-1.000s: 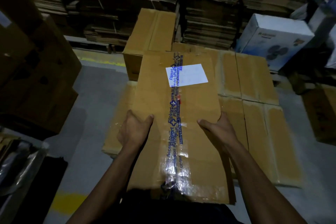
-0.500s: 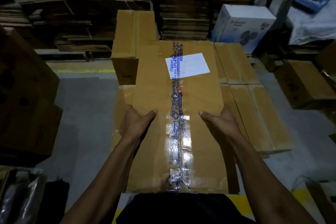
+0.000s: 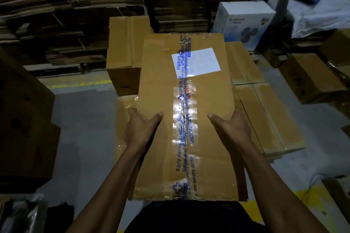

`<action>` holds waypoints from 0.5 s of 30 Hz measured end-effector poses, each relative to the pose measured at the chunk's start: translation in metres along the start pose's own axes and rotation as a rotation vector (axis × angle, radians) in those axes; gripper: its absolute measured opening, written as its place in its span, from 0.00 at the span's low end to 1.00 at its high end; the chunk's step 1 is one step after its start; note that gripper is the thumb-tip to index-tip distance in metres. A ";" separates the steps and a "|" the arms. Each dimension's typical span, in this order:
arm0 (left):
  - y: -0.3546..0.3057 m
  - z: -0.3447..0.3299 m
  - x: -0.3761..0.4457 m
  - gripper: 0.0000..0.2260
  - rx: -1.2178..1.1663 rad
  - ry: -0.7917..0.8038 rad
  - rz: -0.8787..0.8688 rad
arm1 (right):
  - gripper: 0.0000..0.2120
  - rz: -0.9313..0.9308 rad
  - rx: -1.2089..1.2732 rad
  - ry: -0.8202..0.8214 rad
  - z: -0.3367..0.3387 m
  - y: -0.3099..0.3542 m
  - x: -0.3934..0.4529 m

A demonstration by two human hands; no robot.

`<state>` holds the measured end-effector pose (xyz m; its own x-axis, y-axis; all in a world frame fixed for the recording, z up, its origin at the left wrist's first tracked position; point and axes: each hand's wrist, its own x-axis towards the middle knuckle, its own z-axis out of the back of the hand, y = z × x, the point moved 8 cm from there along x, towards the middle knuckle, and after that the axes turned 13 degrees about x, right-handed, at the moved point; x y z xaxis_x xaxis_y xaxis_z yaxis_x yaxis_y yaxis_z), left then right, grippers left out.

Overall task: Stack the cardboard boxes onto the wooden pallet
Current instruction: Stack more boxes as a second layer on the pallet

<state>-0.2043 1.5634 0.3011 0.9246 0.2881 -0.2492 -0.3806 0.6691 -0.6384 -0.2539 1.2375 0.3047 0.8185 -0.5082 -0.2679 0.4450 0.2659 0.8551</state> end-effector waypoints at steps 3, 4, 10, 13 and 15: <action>-0.005 -0.015 0.015 0.31 0.016 0.010 0.011 | 0.33 -0.019 -0.005 0.002 -0.004 -0.007 0.018; -0.006 -0.020 0.019 0.31 0.027 0.011 0.017 | 0.33 -0.024 -0.008 0.004 -0.006 -0.008 0.023; -0.016 -0.057 0.061 0.39 0.100 0.044 0.102 | 0.46 -0.085 -0.061 0.031 -0.022 -0.016 0.082; -0.024 -0.080 0.091 0.40 0.135 0.072 0.142 | 0.46 -0.120 -0.098 0.054 -0.031 -0.020 0.120; -0.030 -0.097 0.110 0.43 0.147 0.096 0.156 | 0.46 -0.139 -0.106 0.059 -0.035 -0.025 0.144</action>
<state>-0.0894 1.5091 0.2220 0.8492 0.3340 -0.4091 -0.5108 0.7163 -0.4755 -0.1347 1.1866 0.2296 0.7651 -0.4981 -0.4081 0.5883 0.2830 0.7576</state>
